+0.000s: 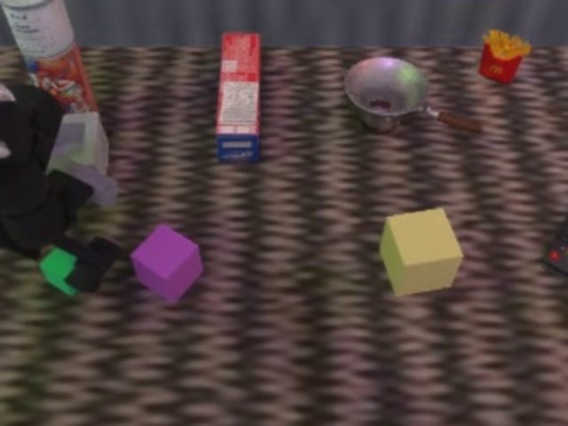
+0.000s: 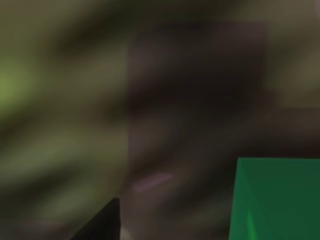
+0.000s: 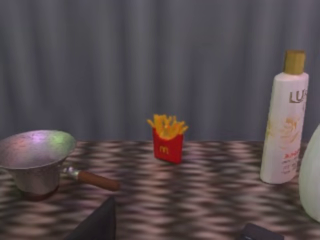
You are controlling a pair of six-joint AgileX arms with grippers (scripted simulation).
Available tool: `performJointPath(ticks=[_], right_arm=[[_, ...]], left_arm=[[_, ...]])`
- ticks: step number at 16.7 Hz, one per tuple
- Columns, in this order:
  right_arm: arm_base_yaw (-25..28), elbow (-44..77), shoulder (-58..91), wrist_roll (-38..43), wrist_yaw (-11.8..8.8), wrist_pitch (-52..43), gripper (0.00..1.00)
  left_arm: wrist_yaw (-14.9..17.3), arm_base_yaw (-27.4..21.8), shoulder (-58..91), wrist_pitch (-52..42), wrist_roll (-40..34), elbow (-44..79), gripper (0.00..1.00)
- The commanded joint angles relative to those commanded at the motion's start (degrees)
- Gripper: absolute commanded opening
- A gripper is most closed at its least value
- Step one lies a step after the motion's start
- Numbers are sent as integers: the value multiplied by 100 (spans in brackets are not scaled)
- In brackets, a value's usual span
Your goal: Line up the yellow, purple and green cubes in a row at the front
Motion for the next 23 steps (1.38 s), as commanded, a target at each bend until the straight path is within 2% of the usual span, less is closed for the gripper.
performJointPath(ticks=[7, 15, 16, 19, 23], right_arm=[[0, 0, 0, 0, 0, 0, 100], [0, 0, 0, 0, 0, 0, 100], [0, 0, 0, 0, 0, 0, 100], [0, 0, 0, 0, 0, 0, 100], [0, 0, 0, 0, 0, 0, 100]], left_arm=[[0, 0, 0, 0, 0, 0, 2], [0, 0, 0, 0, 0, 0, 0], [93, 0, -254, -154, -57, 83, 0], [92, 13, -362, -391, -48, 229, 0], [91, 83, -765, -1299, -68, 636, 0]])
